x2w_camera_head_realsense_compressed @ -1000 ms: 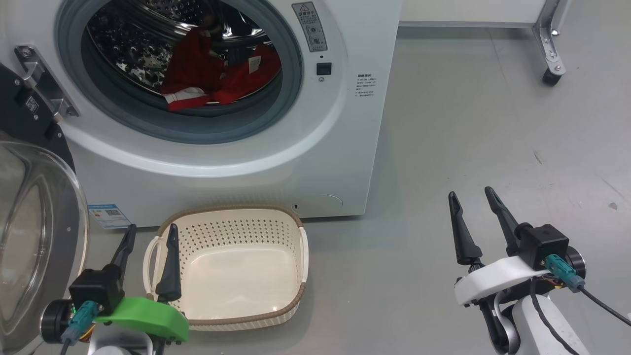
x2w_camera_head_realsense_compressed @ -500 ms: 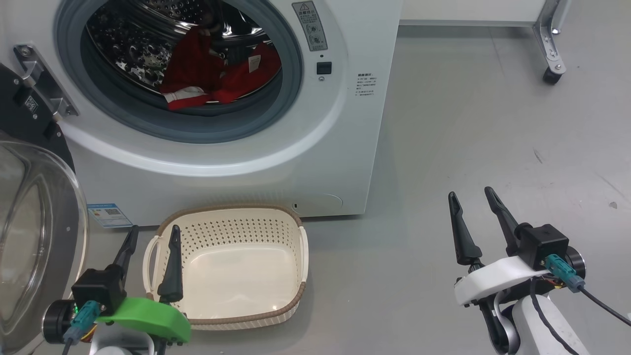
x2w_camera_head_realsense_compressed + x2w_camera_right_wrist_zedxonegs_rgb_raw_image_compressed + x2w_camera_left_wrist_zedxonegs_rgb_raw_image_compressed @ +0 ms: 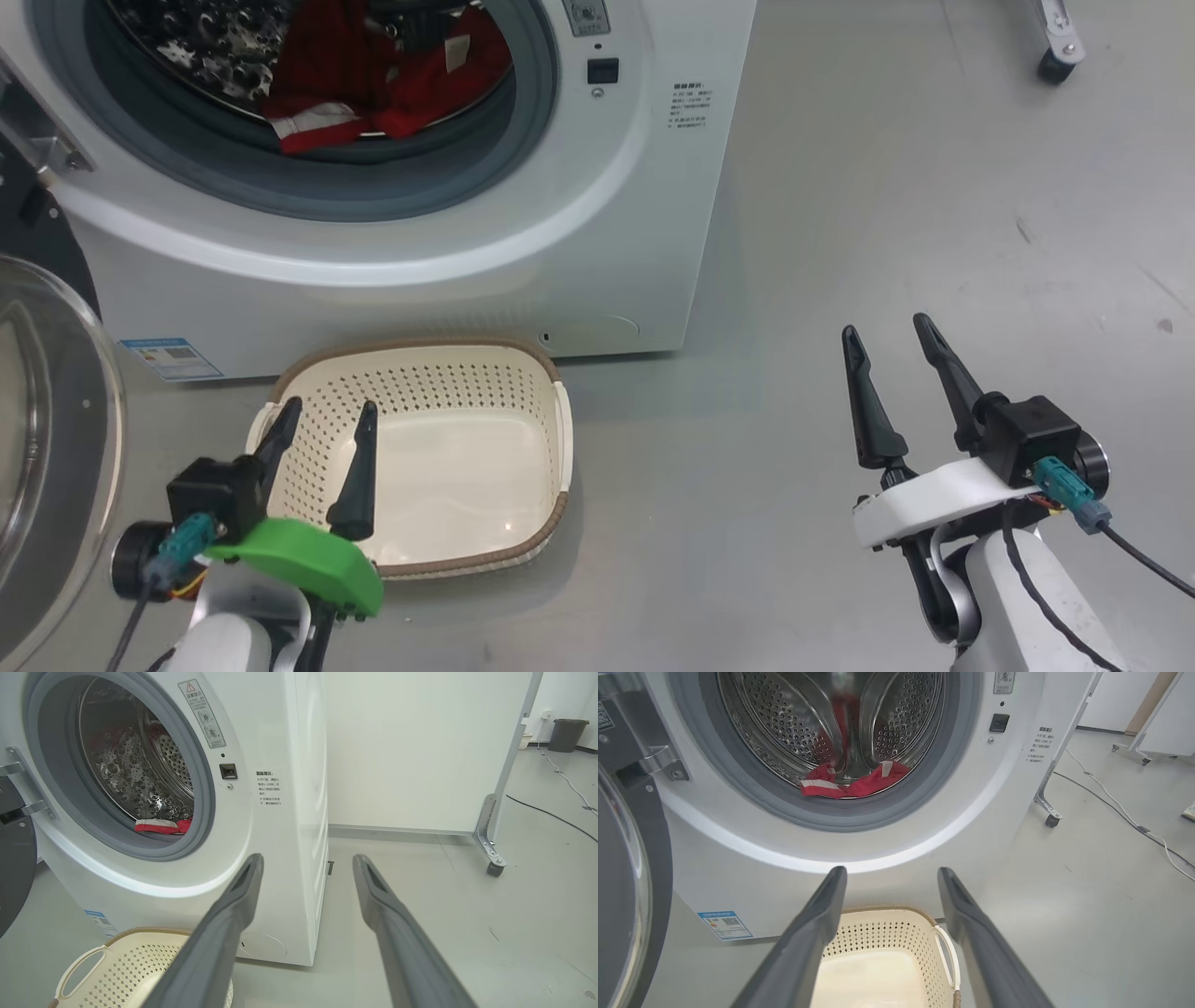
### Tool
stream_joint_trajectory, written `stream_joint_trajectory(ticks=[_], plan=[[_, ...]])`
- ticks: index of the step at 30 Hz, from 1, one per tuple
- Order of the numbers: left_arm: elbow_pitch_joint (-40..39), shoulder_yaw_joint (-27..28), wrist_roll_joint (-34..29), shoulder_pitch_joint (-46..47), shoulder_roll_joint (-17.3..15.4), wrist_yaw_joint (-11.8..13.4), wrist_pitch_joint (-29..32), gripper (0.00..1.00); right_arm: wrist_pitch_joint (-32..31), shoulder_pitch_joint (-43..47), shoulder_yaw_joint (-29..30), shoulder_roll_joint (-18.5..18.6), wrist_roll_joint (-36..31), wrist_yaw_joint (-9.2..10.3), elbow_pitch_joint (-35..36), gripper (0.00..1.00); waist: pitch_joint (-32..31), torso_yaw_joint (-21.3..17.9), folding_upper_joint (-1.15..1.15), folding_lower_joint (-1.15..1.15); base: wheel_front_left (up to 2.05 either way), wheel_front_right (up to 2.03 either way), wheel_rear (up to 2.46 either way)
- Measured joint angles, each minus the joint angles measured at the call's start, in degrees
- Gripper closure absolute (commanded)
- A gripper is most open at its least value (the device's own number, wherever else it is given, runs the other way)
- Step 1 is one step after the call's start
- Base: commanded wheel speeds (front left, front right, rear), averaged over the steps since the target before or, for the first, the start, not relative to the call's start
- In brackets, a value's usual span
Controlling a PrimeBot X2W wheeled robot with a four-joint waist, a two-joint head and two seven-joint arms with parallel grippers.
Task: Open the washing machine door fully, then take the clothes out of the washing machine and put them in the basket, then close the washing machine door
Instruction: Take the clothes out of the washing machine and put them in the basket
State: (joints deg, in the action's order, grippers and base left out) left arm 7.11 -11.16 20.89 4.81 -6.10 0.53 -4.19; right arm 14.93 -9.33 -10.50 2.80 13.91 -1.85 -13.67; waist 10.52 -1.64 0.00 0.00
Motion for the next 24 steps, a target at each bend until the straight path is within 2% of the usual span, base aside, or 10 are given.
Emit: stream_joint_trajectory(ticks=[17, 24], plan=[[10.4, 1.0, 5.7, 22.2, 0.0, -3.6, 11.3, 0.0, 0.0, -6.0, -3.0, 0.0, 1.2, 1.02, 4.0, 0.0, 12.9, -3.1, 0.0, 0.0, 0.0, 0.0, 0.0], [12.7, 4.9, 8.0, 35.4, -3.9, -4.4, 16.2, 0.0, 0.0, -9.8, -5.0, 0.1, 3.7, 1.59, 5.9, 0.0, 19.2, -5.4, 0.0, 0.0, 0.0, 0.0, 0.0]])
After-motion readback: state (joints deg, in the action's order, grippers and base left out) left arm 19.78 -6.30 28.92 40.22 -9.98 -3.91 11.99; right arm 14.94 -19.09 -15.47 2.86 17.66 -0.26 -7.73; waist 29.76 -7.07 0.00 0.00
